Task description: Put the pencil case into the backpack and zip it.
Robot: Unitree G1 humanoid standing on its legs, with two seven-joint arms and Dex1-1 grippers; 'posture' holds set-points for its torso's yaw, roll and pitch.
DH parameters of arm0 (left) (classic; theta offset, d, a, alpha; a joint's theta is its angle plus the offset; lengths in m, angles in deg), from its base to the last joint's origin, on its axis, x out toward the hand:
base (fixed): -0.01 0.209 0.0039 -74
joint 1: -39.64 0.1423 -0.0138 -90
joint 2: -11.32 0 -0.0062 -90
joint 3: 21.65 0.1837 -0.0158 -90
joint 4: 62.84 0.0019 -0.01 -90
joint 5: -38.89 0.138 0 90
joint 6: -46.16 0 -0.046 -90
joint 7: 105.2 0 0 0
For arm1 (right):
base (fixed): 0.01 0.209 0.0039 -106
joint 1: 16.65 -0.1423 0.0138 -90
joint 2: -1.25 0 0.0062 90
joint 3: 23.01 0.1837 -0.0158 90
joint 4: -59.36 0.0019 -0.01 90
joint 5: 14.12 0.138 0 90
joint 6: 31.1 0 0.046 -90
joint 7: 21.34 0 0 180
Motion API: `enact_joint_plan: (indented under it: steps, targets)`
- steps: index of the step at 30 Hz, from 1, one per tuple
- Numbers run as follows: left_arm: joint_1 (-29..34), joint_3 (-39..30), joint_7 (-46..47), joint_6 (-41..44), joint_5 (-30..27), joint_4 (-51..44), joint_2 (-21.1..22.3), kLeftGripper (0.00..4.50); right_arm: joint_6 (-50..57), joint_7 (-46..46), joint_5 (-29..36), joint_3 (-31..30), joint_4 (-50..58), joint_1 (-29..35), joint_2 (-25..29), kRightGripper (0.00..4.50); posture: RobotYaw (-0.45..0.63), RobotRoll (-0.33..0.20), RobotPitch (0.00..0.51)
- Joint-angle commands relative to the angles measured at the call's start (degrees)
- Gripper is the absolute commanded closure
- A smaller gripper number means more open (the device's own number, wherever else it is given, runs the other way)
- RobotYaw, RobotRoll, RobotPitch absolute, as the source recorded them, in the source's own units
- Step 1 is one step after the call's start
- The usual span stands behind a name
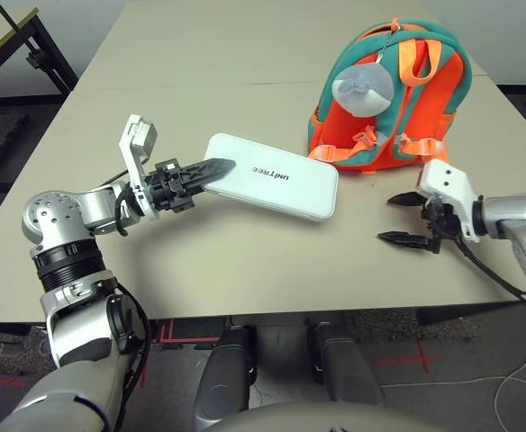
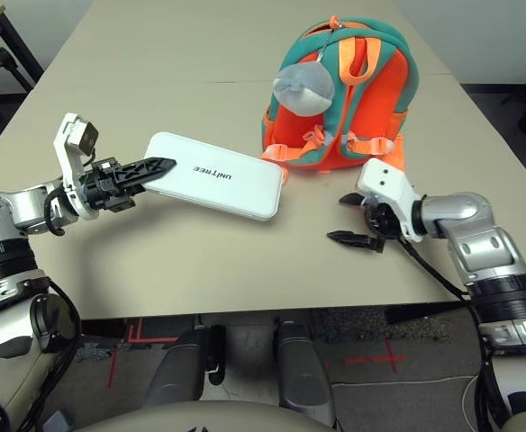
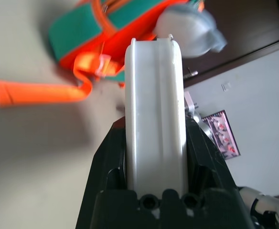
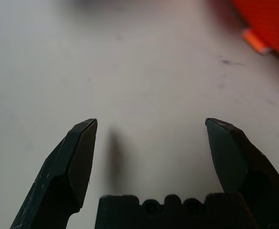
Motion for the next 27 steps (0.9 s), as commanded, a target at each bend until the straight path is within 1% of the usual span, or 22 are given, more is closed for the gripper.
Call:
enact_joint_plan:
  steps: [1, 3, 6, 9, 13, 19, 25, 27]
  targets:
    - [-0.3, -1.7, -1.3, -0.7, -3.0, -3.0, 1.5, 3.06, 4.8, 1.0, 4.3, 4.8, 2.7, 1.1, 0.8, 0.0, -0.17, 0.0, 0.156]
    - [0.5, -1.5, -3.1, -1.5, -4.2, -4.2, 2.9, 3.06, 6.7, 2.2, 6.9, 7.8, 3.7, 1.5, 0.4, 0.0, -0.17, 0.0, 0.156]
    - [-0.2, -2.5, -4.4, -6.3, -4.6, -3.9, 4.3, 3.06, 10.6, 5.8, 11.4, 12.8, 5.1, 0.9, -1.6, 0.0, -0.17, 0.0, 0.153]
    - [-1.1, -2.6, -5.4, -9.1, -5.8, -3.8, 5.4, 3.06, 13.3, 7.7, 14.2, 14.9, 6.2, 0.6, -2.6, 0.0, -0.17, 0.0, 0.15]
    - [-3.1, -2.9, -5.2, -13.7, -7.1, -4.6, 6.2, 3.06, 15.0, 10.5, 16.5, 16.2, 6.5, -0.4, -3.7, 0.0, -0.17, 0.0, 0.147]
    - [-5.8, -3.0, -5.2, -24.1, -6.9, -6.5, 6.4, 3.06, 17.3, 16.9, 18.0, 17.4, 5.1, -3.8, -6.0, 0.0, -0.16, 0.0, 0.144]
    - [-8.8, -2.5, -3.2, -35.9, -4.6, -4.7, 6.1, 3.06, 19.5, 23.7, 19.5, 18.4, 6.3, -6.4, -10.0, 0.0, -0.16, 0.0, 0.139]
    - [-9.3, -1.4, -3.0, -41.2, -1.6, -3.4, 5.8, 3.06, 19.8, 26.7, 19.5, 18.4, 7.0, -7.3, -11.6, 0.0, -0.16, 0.0, 0.139]
